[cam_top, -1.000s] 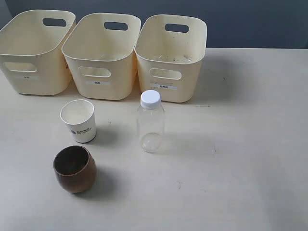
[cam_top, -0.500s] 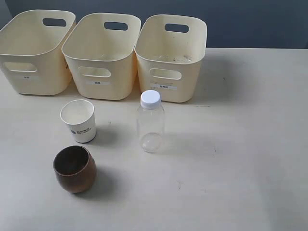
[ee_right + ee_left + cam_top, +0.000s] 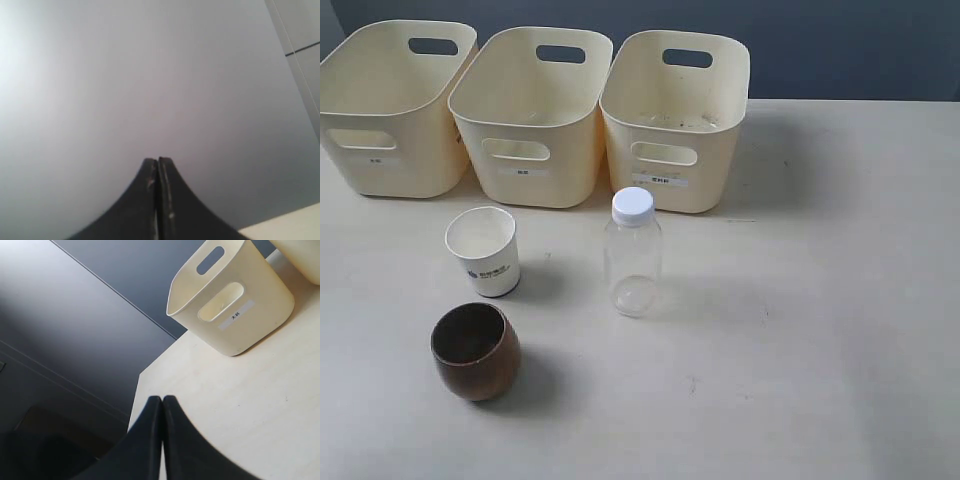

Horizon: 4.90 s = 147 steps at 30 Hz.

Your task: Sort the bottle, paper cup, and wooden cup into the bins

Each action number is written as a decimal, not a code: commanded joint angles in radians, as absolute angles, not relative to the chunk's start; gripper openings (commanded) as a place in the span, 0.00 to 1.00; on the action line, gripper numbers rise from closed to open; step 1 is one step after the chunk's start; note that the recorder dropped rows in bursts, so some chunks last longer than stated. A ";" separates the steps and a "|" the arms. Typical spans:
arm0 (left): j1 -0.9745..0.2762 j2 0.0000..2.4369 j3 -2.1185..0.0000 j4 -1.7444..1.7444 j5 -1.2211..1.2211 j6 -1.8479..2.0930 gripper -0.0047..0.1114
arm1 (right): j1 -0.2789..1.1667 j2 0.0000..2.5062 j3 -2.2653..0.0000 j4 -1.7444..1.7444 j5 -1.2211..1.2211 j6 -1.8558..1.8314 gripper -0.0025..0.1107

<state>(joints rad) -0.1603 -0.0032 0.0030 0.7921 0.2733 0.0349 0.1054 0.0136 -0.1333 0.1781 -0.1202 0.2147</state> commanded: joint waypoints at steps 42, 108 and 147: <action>-0.161 0.000 0.000 0.795 0.260 0.027 0.04 | 0.889 1.453 -1.064 0.235 0.392 -0.298 0.83; -0.161 0.000 0.000 0.795 0.260 0.027 0.04 | 0.873 1.671 -1.064 0.024 0.296 -0.050 0.69; -0.161 0.000 0.000 0.795 0.260 0.027 0.04 | 0.535 2.019 -1.557 -0.015 0.229 -0.050 0.01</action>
